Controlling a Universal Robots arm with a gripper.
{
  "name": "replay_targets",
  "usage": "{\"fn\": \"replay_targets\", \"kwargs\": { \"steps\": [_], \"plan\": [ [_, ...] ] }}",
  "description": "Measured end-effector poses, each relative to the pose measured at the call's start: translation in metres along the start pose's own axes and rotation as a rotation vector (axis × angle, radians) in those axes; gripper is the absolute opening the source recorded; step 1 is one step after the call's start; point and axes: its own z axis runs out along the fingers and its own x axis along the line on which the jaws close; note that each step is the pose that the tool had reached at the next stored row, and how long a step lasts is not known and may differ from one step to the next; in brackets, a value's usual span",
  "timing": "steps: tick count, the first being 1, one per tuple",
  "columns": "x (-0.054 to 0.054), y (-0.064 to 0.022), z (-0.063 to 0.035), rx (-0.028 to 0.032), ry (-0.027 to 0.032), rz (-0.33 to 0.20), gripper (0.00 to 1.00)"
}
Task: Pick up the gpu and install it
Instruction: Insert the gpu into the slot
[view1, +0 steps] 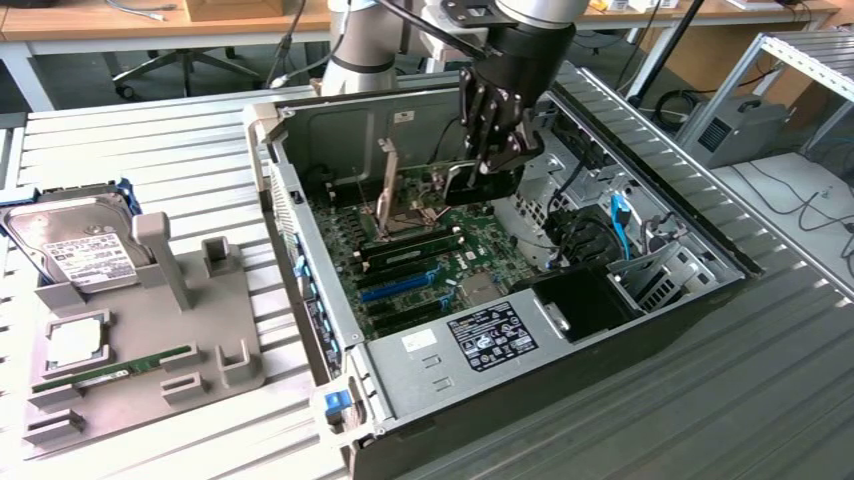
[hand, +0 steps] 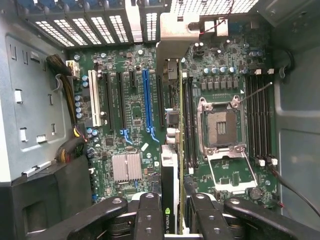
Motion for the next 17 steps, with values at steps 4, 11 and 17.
{"fn": "replay_targets", "kwargs": {
  "steps": [4,11,17],
  "plan": [
    [0.0001,0.0009,0.0018,0.0,0.0,0.0,0.27],
    [0.0003,0.0024,0.0036,0.0,0.0,0.0,0.27],
    [0.0003,0.0033,0.0037,0.0001,-0.0001,0.0,0.27]
  ]
}}
